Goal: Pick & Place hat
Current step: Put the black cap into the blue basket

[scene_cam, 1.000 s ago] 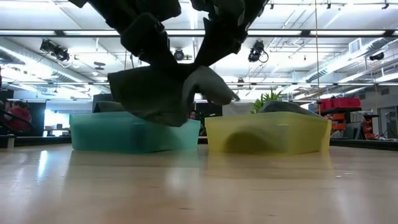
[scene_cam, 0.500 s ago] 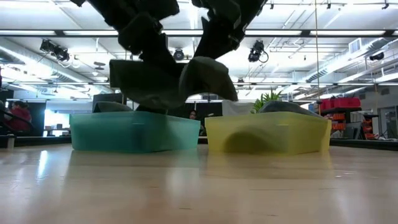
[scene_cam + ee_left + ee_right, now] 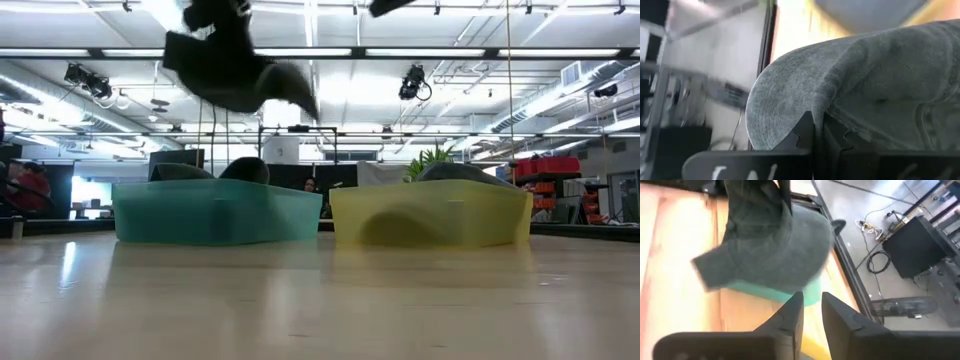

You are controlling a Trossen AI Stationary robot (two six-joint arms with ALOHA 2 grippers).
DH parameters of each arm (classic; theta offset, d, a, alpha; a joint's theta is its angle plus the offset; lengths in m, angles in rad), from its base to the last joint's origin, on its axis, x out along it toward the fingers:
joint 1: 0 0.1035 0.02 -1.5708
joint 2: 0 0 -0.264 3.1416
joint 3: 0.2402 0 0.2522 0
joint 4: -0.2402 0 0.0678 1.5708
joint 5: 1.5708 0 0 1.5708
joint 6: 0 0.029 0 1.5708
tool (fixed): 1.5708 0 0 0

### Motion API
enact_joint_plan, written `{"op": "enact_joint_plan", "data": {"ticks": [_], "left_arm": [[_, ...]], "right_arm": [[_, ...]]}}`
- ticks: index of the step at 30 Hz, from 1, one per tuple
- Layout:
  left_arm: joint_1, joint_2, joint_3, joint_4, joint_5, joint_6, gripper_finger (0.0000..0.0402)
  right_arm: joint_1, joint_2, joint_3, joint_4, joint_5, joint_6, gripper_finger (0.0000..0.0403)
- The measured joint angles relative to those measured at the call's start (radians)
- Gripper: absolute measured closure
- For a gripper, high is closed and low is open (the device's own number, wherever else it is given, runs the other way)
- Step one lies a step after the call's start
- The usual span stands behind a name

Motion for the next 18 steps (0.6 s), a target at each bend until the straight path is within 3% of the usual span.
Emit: {"op": "enact_joint_plan", "data": {"ticks": [5, 9, 18], "left_arm": [[0.105, 0.020, 0.002, -0.172, 0.002, -0.025, 0.0390], [0.185, 0.062, 0.000, -0.169, 0.002, -0.027, 0.0391], [0.242, 0.212, 0.001, -0.122, 0.082, 0.154, 0.0391]], "right_arm": [[-0.004, -0.048, 0.000, -0.116, -0.002, 0.071, 0.0347], [-0.020, -0.020, 0.000, -0.122, -0.001, 0.096, 0.0361], [-0.085, 0.232, -0.002, 0.032, -0.001, 0.068, 0.0398]]}}
